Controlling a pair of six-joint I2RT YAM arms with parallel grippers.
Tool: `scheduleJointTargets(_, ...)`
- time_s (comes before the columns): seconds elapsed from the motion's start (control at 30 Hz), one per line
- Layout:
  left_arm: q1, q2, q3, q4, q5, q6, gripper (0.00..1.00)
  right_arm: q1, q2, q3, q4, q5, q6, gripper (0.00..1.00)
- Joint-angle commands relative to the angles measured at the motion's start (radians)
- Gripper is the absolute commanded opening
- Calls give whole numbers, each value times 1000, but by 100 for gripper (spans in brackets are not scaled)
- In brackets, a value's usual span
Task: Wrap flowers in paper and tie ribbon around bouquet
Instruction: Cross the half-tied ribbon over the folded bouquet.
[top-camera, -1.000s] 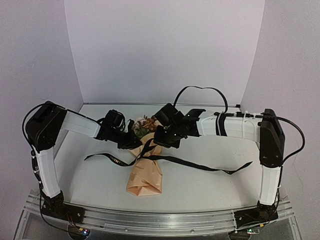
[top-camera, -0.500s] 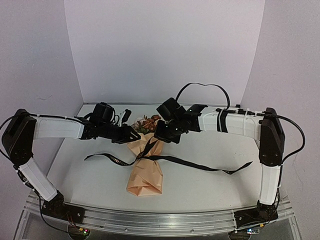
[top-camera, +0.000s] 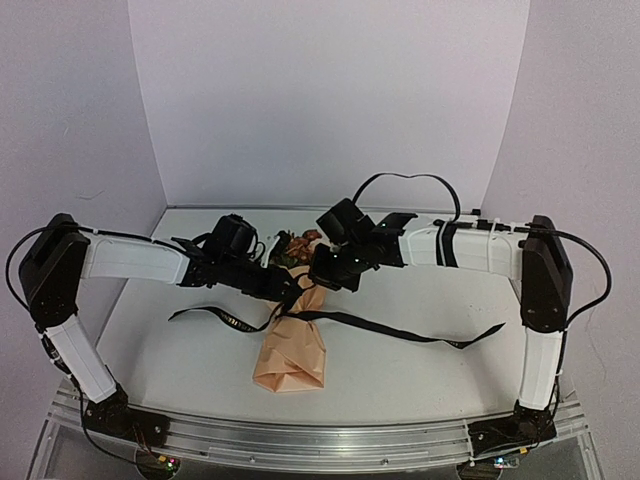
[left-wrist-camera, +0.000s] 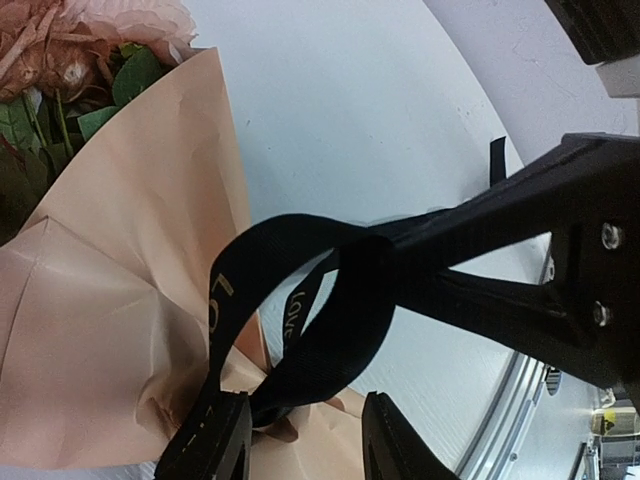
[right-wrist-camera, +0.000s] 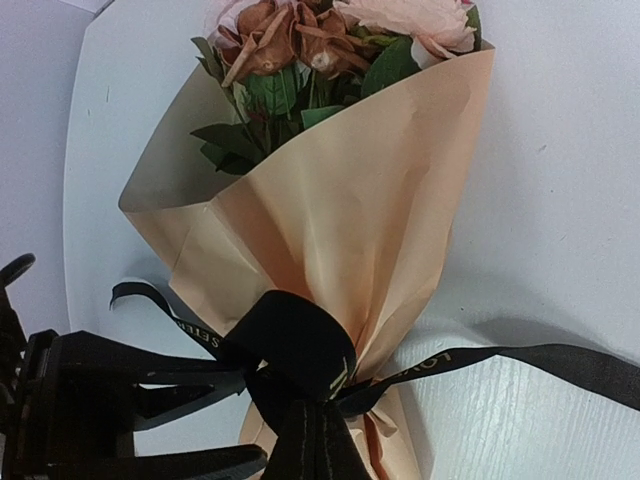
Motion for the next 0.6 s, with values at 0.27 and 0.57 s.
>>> scheduleJointTargets(0.27, -15, -58, 48, -61, -124, 80, 38, 4, -73, -13, 43, -4, 17, 0)
scheduleJointTargets(0.57, -16, -120, 19, -45, -112, 81, 40, 4, -71, -4, 41, -5, 14, 0)
